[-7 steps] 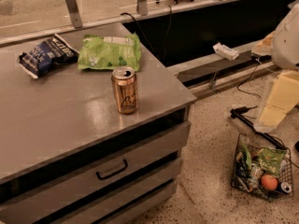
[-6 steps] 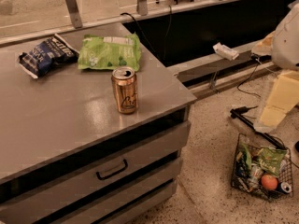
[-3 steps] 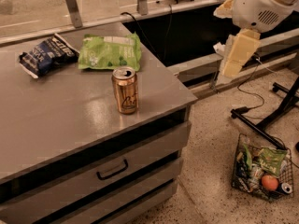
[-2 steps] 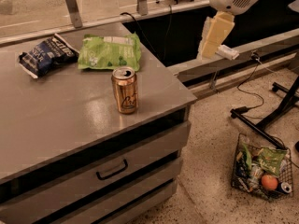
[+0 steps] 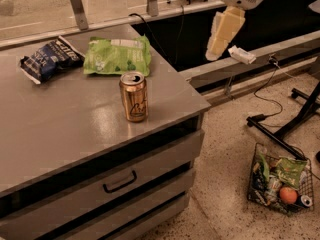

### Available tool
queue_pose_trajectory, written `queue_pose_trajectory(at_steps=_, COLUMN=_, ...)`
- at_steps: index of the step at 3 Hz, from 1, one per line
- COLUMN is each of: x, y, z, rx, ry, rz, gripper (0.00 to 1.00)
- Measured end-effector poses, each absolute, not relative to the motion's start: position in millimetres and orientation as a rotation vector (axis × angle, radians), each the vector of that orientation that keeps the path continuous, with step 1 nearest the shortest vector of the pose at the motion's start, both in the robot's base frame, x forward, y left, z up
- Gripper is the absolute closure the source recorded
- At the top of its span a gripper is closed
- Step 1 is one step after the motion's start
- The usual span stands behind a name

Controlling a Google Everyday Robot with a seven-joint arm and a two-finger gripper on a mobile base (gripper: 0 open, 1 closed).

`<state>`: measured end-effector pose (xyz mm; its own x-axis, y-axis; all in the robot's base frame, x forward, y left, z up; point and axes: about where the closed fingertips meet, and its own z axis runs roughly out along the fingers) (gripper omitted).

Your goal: Pick green rice chip bag

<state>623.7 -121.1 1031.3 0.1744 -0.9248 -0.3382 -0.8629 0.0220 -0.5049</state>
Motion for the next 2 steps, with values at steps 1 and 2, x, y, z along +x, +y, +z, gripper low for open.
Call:
queue_pose_trajectory(at_steps=1, x=660.5, y=-104.7, z=1036.4, rx=-1.857, ry=1.601, rz=-0.136, gripper=0.0)
queue_pose_trajectory(at_steps=2, x=706.4, y=-72.2, z=1040.7, rx=-1.865, ry=1.53, rz=-0.152, gripper=0.0)
